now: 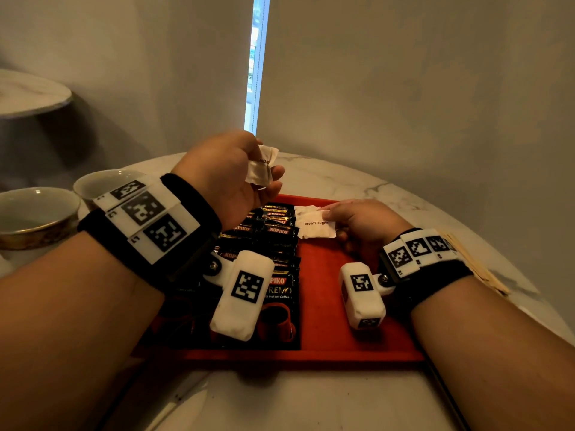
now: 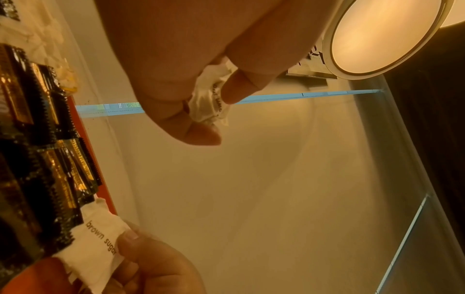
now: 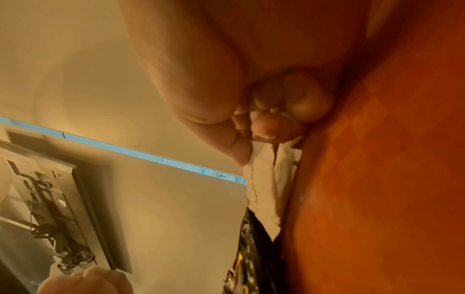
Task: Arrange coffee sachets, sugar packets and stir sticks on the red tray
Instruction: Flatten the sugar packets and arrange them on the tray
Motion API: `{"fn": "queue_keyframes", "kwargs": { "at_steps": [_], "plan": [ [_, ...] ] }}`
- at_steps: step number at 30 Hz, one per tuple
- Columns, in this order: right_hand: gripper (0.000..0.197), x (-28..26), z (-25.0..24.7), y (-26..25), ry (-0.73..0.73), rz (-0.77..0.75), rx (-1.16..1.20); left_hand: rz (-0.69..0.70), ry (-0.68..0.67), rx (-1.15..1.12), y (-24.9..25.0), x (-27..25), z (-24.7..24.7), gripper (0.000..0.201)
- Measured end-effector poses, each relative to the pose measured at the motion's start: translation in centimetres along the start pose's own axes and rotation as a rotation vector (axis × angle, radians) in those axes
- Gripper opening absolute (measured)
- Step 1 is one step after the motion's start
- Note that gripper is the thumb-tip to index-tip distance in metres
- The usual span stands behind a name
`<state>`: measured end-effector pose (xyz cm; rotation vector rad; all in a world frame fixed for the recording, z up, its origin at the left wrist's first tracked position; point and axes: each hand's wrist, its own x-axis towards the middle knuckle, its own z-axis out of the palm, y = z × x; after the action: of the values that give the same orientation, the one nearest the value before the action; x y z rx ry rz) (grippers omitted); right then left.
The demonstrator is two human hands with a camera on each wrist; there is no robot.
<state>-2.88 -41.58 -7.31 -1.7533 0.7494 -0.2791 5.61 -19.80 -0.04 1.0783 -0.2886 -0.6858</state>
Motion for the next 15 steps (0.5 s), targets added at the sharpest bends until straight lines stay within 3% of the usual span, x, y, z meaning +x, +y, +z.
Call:
{"fn": "queue_keyframes", "kwargs": {
  "at_steps": [15],
  "plan": [
    [0.015, -0.42, 0.10, -0.33, -0.007, -0.017, -0.043, 0.016, -0.017, 0.050, -0.35, 0.28, 0.08, 0.026]
  ]
}}
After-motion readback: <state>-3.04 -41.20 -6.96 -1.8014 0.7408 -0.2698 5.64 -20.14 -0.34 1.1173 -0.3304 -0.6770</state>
